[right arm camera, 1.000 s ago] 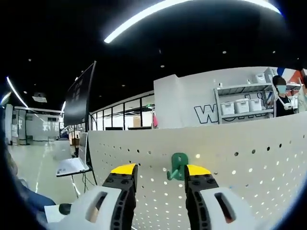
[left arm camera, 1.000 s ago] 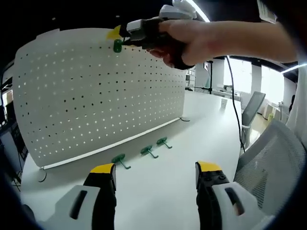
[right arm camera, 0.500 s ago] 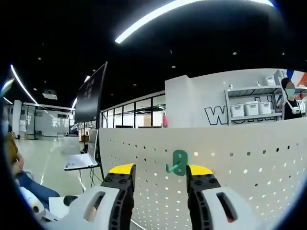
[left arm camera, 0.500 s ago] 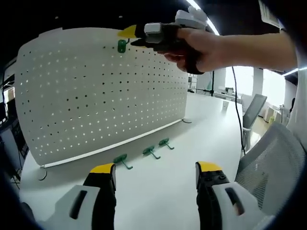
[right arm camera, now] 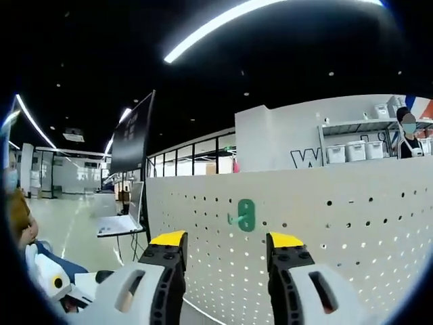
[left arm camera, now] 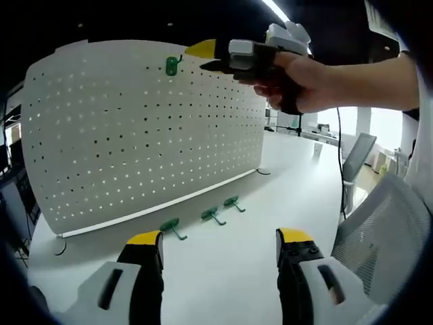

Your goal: Insert the hook assembly into the mounting plate slot until the hook locks in place.

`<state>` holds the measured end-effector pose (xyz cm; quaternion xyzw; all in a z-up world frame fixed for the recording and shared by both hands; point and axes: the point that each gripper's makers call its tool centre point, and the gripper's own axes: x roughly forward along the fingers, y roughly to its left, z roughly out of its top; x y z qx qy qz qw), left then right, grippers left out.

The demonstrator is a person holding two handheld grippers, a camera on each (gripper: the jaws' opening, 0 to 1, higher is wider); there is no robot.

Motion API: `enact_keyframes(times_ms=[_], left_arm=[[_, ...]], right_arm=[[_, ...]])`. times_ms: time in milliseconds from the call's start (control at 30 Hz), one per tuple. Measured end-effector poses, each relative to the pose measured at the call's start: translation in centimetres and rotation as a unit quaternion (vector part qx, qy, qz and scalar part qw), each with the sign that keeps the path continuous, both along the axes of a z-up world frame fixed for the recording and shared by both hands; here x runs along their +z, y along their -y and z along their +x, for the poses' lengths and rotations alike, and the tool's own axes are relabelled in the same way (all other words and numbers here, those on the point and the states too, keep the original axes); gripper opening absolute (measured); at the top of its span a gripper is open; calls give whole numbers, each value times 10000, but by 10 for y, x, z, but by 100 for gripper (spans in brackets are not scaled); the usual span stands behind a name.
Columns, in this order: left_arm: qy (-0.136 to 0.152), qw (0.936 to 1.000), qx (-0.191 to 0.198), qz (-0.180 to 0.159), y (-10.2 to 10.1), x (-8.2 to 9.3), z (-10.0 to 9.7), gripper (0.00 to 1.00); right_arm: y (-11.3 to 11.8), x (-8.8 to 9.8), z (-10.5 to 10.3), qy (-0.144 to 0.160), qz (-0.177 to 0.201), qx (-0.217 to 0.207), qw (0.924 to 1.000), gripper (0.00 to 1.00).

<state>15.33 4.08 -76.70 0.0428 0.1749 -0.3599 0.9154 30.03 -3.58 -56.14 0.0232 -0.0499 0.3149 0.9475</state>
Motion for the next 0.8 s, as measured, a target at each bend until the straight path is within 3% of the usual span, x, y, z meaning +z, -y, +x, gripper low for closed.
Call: enact_keyframes(times_ms=[400, 800], left_arm=[[1, 10000, 9, -14, 0, 1, 0, 70], [12, 10000, 0, -55, 0, 3, -1, 70]], right_arm=[[13, -23, -29, -78, -397, 347, 9986, 47], [36, -55, -58, -313, -531, 305, 9976, 52]])
